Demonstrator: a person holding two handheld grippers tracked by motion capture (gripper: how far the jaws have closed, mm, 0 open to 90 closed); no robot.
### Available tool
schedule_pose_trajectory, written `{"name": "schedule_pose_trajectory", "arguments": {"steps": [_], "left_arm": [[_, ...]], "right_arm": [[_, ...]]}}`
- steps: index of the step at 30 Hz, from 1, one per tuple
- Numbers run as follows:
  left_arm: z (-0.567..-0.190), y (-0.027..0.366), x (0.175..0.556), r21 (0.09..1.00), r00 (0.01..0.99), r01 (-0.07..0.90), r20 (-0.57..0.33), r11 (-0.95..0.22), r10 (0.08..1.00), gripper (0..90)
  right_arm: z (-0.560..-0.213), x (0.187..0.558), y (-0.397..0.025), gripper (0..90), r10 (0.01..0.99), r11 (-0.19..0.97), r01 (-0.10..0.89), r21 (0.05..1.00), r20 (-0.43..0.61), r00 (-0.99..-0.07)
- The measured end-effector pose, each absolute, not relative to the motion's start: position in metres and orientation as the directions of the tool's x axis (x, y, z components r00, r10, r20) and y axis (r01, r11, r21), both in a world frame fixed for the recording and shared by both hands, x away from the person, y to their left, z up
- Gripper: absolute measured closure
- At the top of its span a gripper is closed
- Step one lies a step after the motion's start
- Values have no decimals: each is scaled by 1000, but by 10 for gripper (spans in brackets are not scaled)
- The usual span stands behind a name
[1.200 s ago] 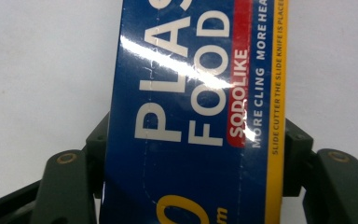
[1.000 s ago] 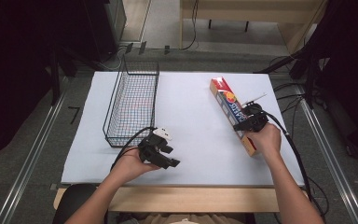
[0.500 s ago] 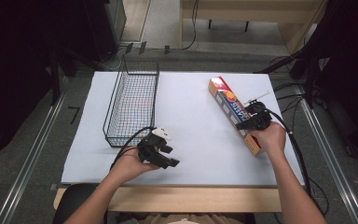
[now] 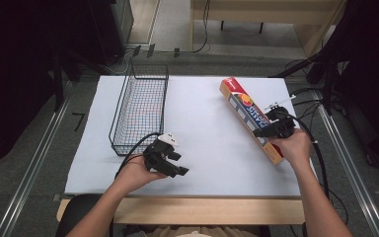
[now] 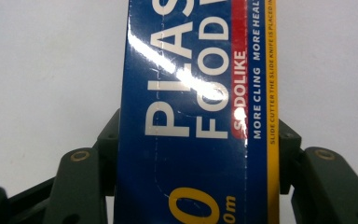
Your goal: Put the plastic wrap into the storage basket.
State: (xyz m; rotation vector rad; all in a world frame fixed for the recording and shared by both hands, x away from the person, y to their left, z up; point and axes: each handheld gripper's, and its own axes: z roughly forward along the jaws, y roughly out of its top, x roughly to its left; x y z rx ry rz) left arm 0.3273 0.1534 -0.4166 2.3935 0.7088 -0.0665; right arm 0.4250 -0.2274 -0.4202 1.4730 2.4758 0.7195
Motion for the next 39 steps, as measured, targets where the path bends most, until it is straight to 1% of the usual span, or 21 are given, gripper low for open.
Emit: {"name": "schedule_pose_trajectory", "arguments": {"steps": [3,4,7,12,18,22,28,32,37,38,39], "left_arm": [[-417,154,328,556,854,506,-217,-659,473,356],[-416,154,328,553,849,516,-224,-655,479,355],[-416,155,328,558,853,508,-219,-656,474,353],[-415,156,327,559,857,500,-209,-661,471,354],[-414,157,327,558,859,498,-209,-664,468,349],[-414,159,328,561,858,497,-206,-661,470,340],[-414,159,326,569,862,485,-180,-664,475,325],[-412,160,325,573,864,481,-179,-664,471,332],[-410,161,325,566,867,477,-179,-672,465,330],[-409,161,324,571,871,468,-169,-675,461,323],[-408,160,324,573,873,462,-157,-677,462,287]], "right_arm": [[-419,422,-227,417,855,412,772,484,89,-511],[-418,419,-227,417,847,416,776,474,107,-520],[-418,417,-226,417,838,428,770,473,113,-534],[-416,408,-222,417,802,472,743,475,118,-585],[-413,397,-218,417,770,498,714,492,128,-625],[-413,389,-215,417,742,529,697,484,135,-656],[-414,380,-213,417,699,575,661,482,130,-703],[-414,376,-213,417,672,587,651,481,159,-723],[-413,366,-212,417,621,630,600,493,144,-771],[-413,364,-212,417,607,639,587,497,143,-782],[-413,361,-212,417,592,652,565,505,127,-796]]}}
